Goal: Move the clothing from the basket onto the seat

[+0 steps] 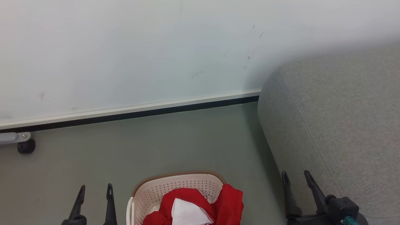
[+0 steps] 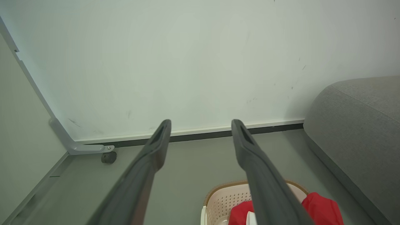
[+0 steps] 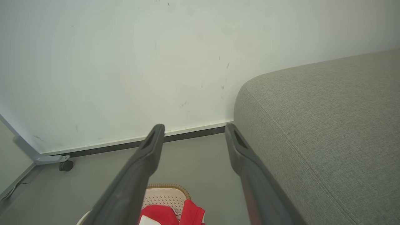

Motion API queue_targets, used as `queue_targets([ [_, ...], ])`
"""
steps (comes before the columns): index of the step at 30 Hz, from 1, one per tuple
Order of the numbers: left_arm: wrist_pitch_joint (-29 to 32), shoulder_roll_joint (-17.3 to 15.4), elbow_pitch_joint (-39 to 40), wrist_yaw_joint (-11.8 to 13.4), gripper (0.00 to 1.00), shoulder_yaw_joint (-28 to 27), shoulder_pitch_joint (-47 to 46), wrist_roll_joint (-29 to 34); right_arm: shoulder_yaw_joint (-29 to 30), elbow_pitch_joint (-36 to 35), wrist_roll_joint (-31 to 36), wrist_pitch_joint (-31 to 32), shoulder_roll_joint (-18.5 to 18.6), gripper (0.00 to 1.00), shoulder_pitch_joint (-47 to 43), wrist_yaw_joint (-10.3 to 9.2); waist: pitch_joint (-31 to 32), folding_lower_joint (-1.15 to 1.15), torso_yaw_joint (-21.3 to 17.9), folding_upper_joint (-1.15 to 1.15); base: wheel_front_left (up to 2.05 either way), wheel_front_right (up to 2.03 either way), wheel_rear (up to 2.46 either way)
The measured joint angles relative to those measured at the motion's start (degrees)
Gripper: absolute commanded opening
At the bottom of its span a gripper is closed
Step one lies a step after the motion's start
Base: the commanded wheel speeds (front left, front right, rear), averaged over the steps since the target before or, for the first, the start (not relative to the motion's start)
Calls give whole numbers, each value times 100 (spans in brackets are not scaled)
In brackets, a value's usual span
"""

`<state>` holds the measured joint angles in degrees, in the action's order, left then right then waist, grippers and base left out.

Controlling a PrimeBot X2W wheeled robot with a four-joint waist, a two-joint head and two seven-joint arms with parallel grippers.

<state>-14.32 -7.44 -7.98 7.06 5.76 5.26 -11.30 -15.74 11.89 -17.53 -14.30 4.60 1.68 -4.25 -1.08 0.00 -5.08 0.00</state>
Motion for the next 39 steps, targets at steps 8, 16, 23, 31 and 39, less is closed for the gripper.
queue_targets([
  [8,0,-9,140,-1,100,-10,-1,58,29,-70,53,0,3,100,-90,23,-151,0,24,0,0,0,0],
  [16,-1,-42,279,-58,100,54,-43,126,116,-353,120,-18,0,100,-91,22,-517,0,19,0,0,0,0],
  [23,-16,-46,74,-218,100,271,-502,198,265,-611,232,-24,-3,100,44,13,-1018,0,-26,0,0,0,0],
  [31,11,-120,-431,-511,100,577,-1094,391,401,-900,319,-25,-9,100,366,-30,-1658,1,-131,1,0,0,0],
  [39,244,-132,-995,-666,100,815,-1774,548,523,-1181,345,-40,-24,100,622,-37,-2324,1,-289,1,0,0,0],
])
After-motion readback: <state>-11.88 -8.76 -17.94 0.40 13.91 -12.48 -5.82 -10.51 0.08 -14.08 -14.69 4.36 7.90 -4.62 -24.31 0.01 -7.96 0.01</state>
